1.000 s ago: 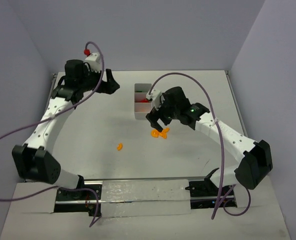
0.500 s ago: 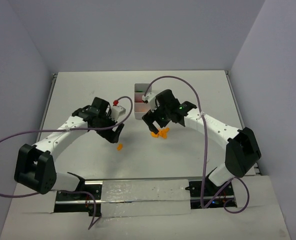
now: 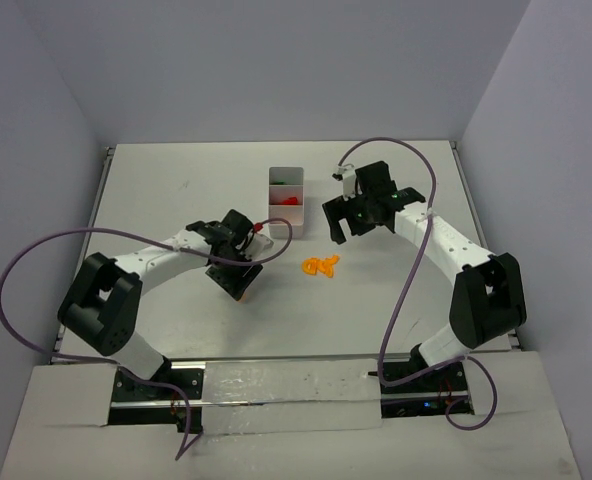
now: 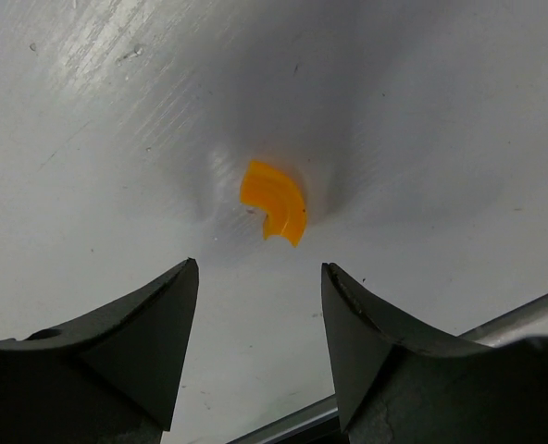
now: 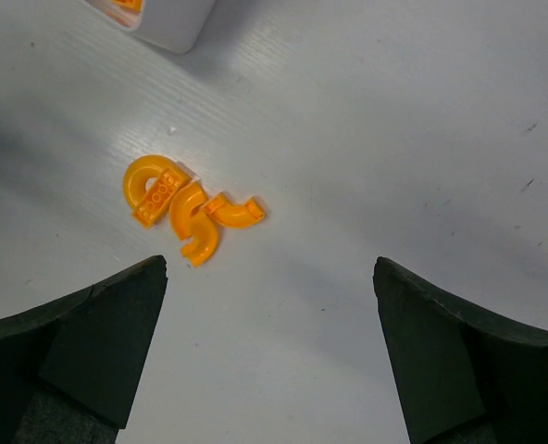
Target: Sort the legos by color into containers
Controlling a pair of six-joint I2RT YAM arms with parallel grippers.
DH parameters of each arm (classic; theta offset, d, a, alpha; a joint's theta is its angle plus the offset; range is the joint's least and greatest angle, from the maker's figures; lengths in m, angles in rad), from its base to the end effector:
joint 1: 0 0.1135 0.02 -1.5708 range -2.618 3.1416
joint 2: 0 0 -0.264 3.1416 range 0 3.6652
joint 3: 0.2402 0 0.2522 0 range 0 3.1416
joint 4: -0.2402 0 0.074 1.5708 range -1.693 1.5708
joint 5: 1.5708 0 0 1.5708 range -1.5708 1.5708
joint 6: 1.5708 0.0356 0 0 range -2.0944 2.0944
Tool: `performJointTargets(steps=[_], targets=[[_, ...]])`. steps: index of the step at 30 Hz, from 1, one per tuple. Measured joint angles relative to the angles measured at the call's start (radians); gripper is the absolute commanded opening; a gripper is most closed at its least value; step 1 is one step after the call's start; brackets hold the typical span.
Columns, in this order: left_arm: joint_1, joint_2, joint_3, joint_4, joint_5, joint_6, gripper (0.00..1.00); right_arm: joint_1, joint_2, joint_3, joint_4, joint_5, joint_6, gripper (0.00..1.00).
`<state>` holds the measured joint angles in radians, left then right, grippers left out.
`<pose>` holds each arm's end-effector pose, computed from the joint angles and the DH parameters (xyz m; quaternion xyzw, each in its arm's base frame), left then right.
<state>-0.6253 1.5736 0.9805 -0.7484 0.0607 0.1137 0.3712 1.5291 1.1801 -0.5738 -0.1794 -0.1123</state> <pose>0.2276 -0.1670 0.1837 0.3619 0.9247 -0.0581 0.1030 0.3010 0.1240 0.2630 -0.2537 0.9099 0.1251 0.3035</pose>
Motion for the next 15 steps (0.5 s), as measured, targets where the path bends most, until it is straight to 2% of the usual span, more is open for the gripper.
performJointTargets(steps=[15], targets=[[-0.057,0.099,0.032,0.028,-0.024,-0.056,0.56,-0.011,0.0,0.0,-0.003,-0.021,-0.001,0.99]])
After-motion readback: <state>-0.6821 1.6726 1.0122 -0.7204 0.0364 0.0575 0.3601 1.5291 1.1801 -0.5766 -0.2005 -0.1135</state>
